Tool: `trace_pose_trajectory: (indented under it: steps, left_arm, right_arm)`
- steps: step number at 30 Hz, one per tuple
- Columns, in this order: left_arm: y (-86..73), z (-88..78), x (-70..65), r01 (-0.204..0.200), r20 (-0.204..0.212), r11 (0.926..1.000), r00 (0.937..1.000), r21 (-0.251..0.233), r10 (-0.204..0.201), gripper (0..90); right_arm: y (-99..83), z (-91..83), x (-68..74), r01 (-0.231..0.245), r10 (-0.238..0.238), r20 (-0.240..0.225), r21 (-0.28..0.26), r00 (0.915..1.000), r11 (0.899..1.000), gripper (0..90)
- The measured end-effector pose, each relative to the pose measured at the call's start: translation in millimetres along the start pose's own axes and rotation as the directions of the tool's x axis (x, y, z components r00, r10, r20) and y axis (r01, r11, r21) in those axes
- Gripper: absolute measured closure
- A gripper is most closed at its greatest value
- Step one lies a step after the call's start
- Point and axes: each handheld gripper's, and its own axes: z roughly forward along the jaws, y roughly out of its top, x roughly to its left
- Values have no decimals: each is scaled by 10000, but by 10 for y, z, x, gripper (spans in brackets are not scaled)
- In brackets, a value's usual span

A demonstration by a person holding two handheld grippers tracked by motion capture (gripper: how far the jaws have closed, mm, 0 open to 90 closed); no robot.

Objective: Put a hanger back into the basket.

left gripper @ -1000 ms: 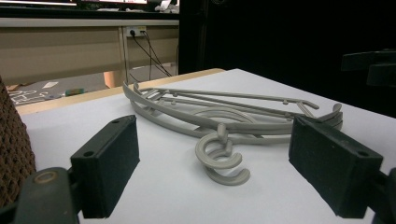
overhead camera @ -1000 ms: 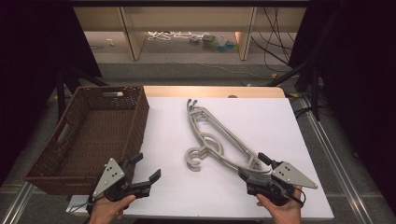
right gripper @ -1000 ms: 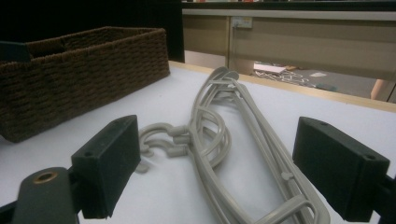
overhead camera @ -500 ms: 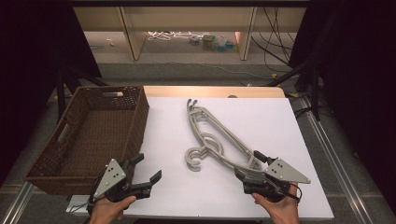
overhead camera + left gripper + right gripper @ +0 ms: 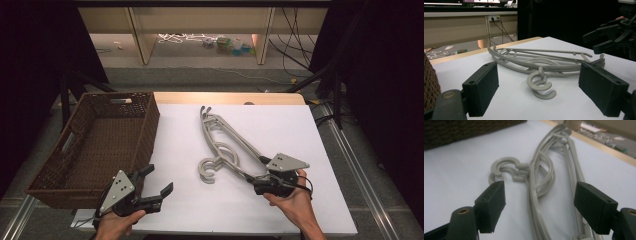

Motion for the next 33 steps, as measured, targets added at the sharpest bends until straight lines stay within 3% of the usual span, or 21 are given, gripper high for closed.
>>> trace_pose_trajectory:
  steps: [3,5,9,12,13,16,18,20,23,26,30,33]
  left_arm:
    - [1,1,4,-17,-21,10000,10000,-16,17,161]
    - [1,0,4,10,-31,10000,10000,-22,-11,161]
    - [2,-1,6,2,-28,10000,10000,-17,-2,161]
    - [2,-1,4,10,-22,10000,10000,-28,-10,161]
    - [2,0,4,-2,-6,10000,10000,-22,2,160]
    - [2,5,3,21,1,10000,10000,-37,-21,161]
    - [2,6,9,-81,26,10000,10000,-11,81,160]
    - [1,3,4,20,3,10000,10000,-24,-20,160]
    - [-3,1,7,-34,25,10000,10000,24,34,160]
    - [-2,6,13,-100,29,9999,9999,43,100,160]
    - [-3,11,6,-103,68,9999,9999,74,103,160]
    - [-6,13,1,-142,69,9999,9999,82,141,160]
  right_arm:
    - [23,144,-33,117,-84,-366,915,9993,9957,307]
    - [28,235,-51,304,-226,-513,1570,9984,9871,333]
    - [27,399,-54,568,-444,-614,2190,9971,9741,413]
    - [50,500,-67,852,-607,-943,2832,9937,9553,475]
    - [49,533,-52,750,-557,-753,2848,9956,9556,483]
    - [67,599,-64,885,-640,-868,3187,9942,9437,534]
    - [85,624,-72,908,-621,-914,3545,9939,9306,553]
    - [82,678,-77,975,-713,-860,3559,9937,9294,583]
    - [91,717,-90,1117,-774,-1025,3914,9917,9134,639]
    - [93,759,-92,1146,-749,-1116,4112,9909,9043,679]
    - [115,786,-83,1293,-825,-1292,4135,9882,9013,747]
    - [141,804,-81,1420,-987,-1213,4319,9877,8907,780]
